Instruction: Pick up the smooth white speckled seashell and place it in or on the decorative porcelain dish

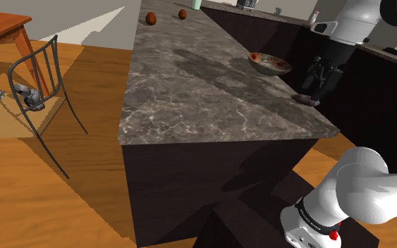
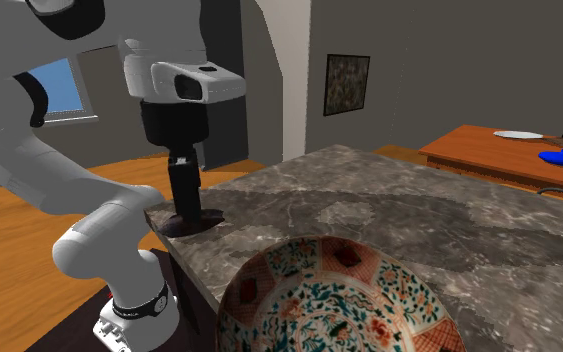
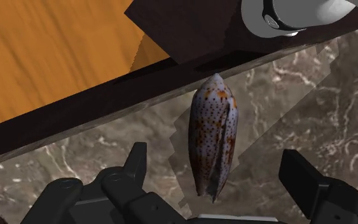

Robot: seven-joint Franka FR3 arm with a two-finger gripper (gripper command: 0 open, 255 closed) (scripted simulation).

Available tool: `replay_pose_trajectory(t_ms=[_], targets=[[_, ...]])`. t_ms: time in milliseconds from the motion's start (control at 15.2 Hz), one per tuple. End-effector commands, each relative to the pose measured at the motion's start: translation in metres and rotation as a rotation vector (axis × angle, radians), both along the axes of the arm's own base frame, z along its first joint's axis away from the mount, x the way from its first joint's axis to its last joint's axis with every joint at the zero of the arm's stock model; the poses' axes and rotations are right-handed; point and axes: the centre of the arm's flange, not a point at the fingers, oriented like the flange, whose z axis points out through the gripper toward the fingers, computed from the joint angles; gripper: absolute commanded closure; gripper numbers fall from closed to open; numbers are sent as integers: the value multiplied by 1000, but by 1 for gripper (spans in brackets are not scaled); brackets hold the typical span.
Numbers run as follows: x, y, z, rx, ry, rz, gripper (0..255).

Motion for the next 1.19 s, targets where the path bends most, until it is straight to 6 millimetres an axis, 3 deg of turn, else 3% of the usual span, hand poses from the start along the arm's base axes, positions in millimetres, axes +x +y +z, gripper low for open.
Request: replay_pose_trajectory(t_ms=[0,66,594,660,1122], targets=[[-1,1,-10,0,1,1,0],[-1,1,-19,0,1,1,0],[-1,1,-18,0,1,1,0],[-1,1,-18,0,1,1,255],[-1,1,-18,0,1,1,255]])
